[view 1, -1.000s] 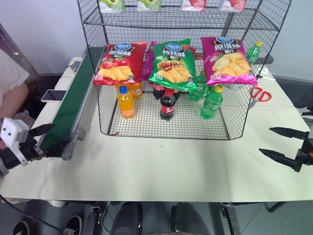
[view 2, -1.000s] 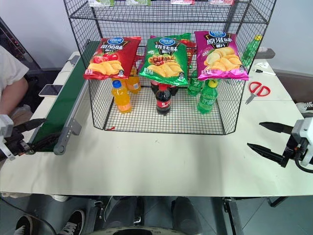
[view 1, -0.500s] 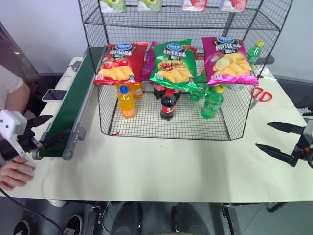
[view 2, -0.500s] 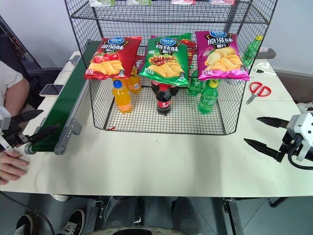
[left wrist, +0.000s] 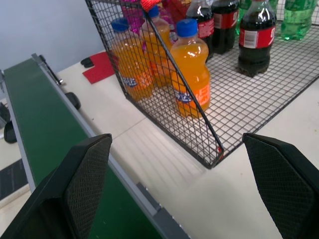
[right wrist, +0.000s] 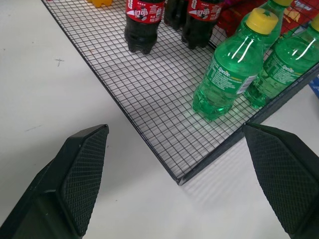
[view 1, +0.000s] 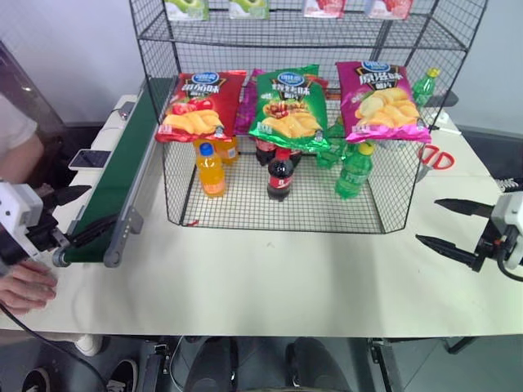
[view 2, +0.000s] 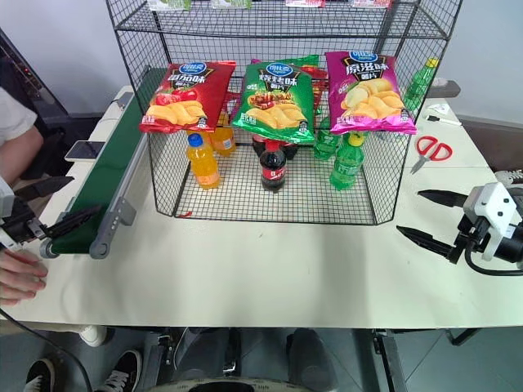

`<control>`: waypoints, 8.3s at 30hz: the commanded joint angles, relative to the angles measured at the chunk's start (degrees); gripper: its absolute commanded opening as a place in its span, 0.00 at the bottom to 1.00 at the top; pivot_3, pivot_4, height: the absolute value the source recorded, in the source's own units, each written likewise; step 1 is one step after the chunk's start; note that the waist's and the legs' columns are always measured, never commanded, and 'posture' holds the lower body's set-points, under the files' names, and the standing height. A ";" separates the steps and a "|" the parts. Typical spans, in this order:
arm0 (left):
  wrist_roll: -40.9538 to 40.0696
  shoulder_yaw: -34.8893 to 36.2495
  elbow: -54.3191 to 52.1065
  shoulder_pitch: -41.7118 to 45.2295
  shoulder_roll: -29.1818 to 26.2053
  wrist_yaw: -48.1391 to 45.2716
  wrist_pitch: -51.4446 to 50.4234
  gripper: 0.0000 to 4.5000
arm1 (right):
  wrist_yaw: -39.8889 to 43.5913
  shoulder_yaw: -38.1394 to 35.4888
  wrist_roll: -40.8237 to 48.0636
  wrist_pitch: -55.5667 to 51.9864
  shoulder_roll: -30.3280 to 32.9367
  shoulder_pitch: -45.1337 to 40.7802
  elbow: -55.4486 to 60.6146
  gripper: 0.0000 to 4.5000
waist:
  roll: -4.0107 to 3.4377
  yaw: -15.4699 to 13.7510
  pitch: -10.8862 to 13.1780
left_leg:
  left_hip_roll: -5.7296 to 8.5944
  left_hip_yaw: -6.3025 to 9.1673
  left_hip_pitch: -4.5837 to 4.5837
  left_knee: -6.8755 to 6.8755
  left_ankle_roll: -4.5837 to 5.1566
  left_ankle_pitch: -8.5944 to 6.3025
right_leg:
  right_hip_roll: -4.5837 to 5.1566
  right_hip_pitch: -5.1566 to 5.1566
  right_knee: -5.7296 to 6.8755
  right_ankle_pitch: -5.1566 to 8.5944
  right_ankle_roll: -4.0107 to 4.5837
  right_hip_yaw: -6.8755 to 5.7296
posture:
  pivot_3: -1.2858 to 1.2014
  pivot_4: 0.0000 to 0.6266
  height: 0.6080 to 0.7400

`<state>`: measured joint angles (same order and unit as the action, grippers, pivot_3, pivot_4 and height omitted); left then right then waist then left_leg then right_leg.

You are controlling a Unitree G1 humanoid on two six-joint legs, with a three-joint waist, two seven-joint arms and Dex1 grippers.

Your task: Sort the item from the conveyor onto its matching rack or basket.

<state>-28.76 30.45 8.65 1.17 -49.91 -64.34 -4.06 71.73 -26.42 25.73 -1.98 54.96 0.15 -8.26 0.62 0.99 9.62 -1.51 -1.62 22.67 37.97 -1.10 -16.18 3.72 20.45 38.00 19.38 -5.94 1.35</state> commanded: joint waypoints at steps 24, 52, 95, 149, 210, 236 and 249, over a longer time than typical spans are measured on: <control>1.35 -0.82 -1.19 1.73 -0.16 1.32 1.42 1.00 | 2.00 1.88 -1.95 5.71 0.13 -3.52 -6.34 1.00 | 0.00 0.17 0.00 | 0.00 -0.01 0.00 -0.01 0.00 0.00 | 0.01 0.01 -0.01 0.00 0.00 0.00 | 0.52 0.24 0.99; 1.85 -2.78 -0.68 2.12 1.84 0.97 2.69 1.00 | 3.24 4.09 -2.52 10.13 0.34 -6.84 -11.38 1.00 | -0.01 0.15 0.01 | 0.00 -0.02 -0.01 -0.03 0.00 0.00 | 0.01 0.01 -0.02 0.00 0.00 0.00 | 0.52 0.24 0.99; 1.42 -3.12 -2.73 0.10 2.27 2.73 2.71 1.00 | 2.13 6.61 -2.32 9.08 0.11 -9.79 -9.77 1.00 | -0.02 0.17 0.01 | -0.01 -0.02 -0.01 -0.08 -0.02 -0.01 | 0.06 0.05 -0.04 0.01 0.02 0.02 | 0.52 0.24 0.99; 22.79 7.74 -3.42 -19.01 1.81 17.57 31.29 1.00 | -1.84 23.11 2.56 -7.13 -15.90 -17.40 12.02 1.00 | -0.02 0.20 0.02 | 0.03 -0.03 0.10 -0.84 -0.20 0.10 | 0.10 0.26 -0.58 0.01 0.08 -0.02 | 0.52 0.24 0.99; 45.38 -9.85 22.12 -10.95 -10.52 48.39 52.85 1.00 | -1.98 28.34 -0.99 -3.98 -17.60 -15.74 15.09 1.00 | 0.14 0.14 -0.07 | -0.07 -0.12 0.62 -0.10 -0.22 0.15 | -0.09 0.91 0.33 -0.02 0.04 -0.28 | 0.52 0.24 0.99; 7.47 -5.87 9.72 -14.07 -8.16 25.33 42.43 0.02 | -2.57 28.29 -1.52 -3.68 -17.76 -16.30 14.65 1.00 | 0.21 0.22 -0.09 | -0.11 -0.11 0.64 0.02 -0.23 0.15 | -0.09 0.92 0.46 -0.02 0.04 -0.28 | 0.52 0.24 0.99; -45.12 25.54 -24.99 -44.27 -8.12 -10.17 -23.16 0.02 | -0.62 28.10 0.66 -5.09 -17.89 -18.47 12.30 1.00 | 0.20 1.27 -0.06 | -0.18 -0.01 0.51 0.04 -0.25 0.16 | -0.17 0.71 0.43 -0.01 0.07 -0.31 | 0.52 0.24 0.99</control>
<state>-68.33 53.51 -12.53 -43.24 -58.15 -74.30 -21.04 70.47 3.16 23.93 -5.98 37.09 -17.13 3.02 0.82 2.25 9.56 -1.69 -1.62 23.13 38.04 -1.36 -16.02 3.56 21.09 38.43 19.38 -5.87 1.03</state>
